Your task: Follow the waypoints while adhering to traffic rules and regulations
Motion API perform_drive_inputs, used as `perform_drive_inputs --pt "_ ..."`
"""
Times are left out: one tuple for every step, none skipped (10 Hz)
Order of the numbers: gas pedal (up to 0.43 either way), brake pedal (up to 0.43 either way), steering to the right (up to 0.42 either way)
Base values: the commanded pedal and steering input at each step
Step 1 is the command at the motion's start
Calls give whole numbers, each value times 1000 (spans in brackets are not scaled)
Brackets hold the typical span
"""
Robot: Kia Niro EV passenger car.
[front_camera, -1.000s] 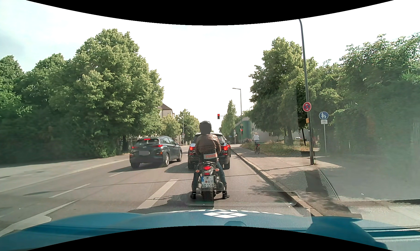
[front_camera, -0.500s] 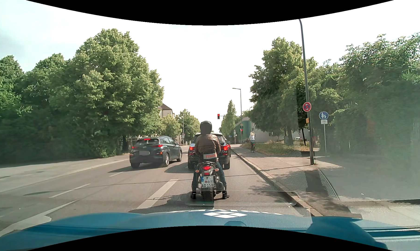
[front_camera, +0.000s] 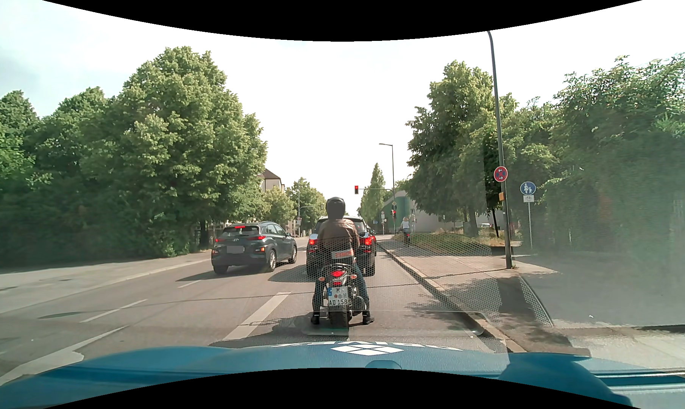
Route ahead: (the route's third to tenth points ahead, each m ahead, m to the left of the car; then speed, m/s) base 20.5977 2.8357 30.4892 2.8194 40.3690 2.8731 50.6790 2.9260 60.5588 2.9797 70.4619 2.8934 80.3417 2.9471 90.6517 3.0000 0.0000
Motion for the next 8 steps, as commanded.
perform_drive_inputs --pt "0 293 3" --pt "0 293 3" --pt "0 293 4" --pt "0 293 3" --pt "0 287 3" --pt "0 293 4" --pt "0 293 3" --pt "0 293 4"
